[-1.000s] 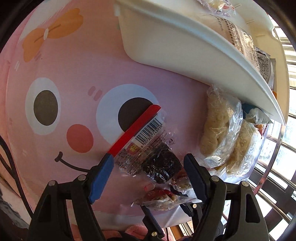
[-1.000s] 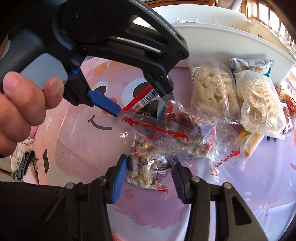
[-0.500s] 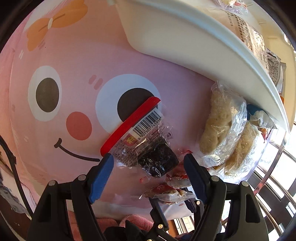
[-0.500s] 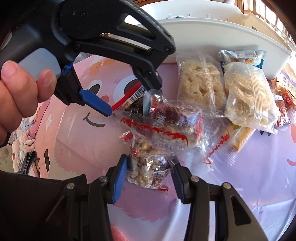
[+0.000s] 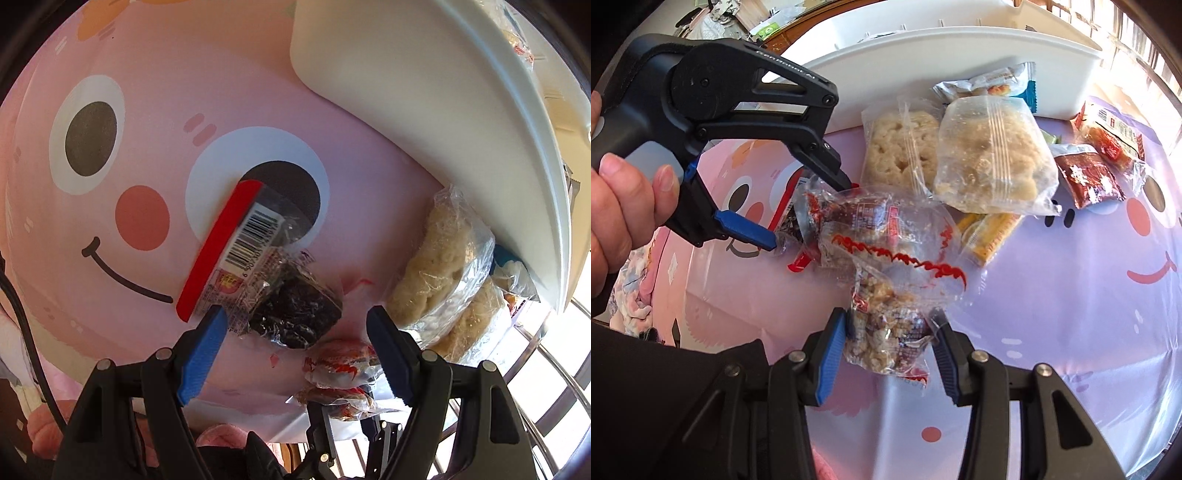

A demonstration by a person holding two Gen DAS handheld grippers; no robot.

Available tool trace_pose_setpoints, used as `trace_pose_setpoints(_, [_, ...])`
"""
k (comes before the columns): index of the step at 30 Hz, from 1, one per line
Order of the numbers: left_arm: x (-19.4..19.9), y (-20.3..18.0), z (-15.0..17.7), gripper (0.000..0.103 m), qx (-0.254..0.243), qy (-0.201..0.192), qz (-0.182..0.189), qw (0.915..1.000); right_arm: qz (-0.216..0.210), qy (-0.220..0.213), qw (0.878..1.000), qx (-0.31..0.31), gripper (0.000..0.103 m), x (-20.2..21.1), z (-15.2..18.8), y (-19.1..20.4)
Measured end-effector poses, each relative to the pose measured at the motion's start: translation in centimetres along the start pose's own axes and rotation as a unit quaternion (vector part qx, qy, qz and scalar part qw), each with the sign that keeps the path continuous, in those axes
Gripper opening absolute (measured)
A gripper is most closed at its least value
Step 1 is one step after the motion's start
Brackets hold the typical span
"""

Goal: Organize snacks
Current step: 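Close the left gripper on the candy bag while the right grasps the red-wave clear bag, then carry both bags over the white basket and open both grippers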

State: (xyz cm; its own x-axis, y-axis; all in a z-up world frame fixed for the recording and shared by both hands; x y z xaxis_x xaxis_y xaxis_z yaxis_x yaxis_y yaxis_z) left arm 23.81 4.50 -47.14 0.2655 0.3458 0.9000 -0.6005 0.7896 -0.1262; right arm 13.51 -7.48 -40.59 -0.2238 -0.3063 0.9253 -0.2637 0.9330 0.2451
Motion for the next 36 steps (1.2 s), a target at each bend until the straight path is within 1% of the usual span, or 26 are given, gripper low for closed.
trace_pose_setpoints(3, [-0.7,0.2,0.1,0.076,0.01,0.003,0.0,0.9999,0.002,0.0,1.0,-0.002,0.046,0.2,0.1,-0.3])
trace_pose_setpoints(6, [-1.1,1.0,-0.6,0.073,0.016,-0.001,-0.003,0.9999,0.004,0.0,1.0,-0.004,0.046,0.4,0.2,-0.6])
trace_pose_setpoints(8, [-1.3,1.1,-0.5,0.067,0.016,-0.006,-0.011,0.9998,0.005,0.001,1.0,-0.006,0.046,0.3,0.2,-0.4])
trace_pose_setpoints(10, [-1.3,1.1,-0.2,0.049,0.021,-0.013,-0.024,0.9994,0.005,0.001,1.0,-0.007,0.046,0.5,0.3,-0.6])
trace_pose_setpoints(15, [-1.6,0.9,-0.4,0.042,0.026,-0.018,-0.01,0.9995,0.008,0.004,1.0,-0.005,0.046,0.5,0.1,-0.3])
trace_pose_setpoints(18, [-2.0,0.9,-0.5,0.04,0.023,-0.018,-0.007,0.9996,0.011,0.005,1.0,-0.005,0.046,0.5,0.1,-0.1])
trace_pose_setpoints(20, [-1.2,0.1,-0.5,0.04,0.021,-0.018,-0.003,0.9996,0.014,0.005,1.0,-0.006,0.046,0.5,0.1,0.0])
trace_pose_setpoints(23, [-1.4,-0.2,-0.3,0.039,0.015,-0.021,0.0,0.9997,0.017,0.004,1.0,-0.009,0.046,0.7,0.1,0.0])
trace_pose_setpoints(25, [2.0,2.3,-0.6,0.039,0.009,-0.025,0.004,0.9997,0.019,0.003,1.0,-0.011,0.046,0.8,0.2,0.1])
trace_pose_setpoints(33, [5.0,3.6,1.2,0.039,-0.017,-0.051,0.028,0.9981,0.033,-0.009,0.999,-0.019,0.046,2.1,0.2,0.5])
trace_pose_setpoints(36, [6.7,4.4,1.9,0.039,-0.03,-0.069,0.035,0.9965,0.038,-0.017,0.999,-0.019,0.046,2.9,0.0,0.9])
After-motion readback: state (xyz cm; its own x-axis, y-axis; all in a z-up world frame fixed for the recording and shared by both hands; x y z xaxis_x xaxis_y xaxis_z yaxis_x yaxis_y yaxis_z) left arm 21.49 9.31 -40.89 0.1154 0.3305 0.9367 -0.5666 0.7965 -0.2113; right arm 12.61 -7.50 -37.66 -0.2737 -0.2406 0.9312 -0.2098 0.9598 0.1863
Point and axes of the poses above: each gripper's, at about its wrist camera, not at the fingertips, and x roughly against the way its jaws point, y to its left, z to its underside, the point moved 7 cm from there along -x, roughly the way its jaws point, and after that the axes turned 7 degrees about x, right-handed, at the moved point
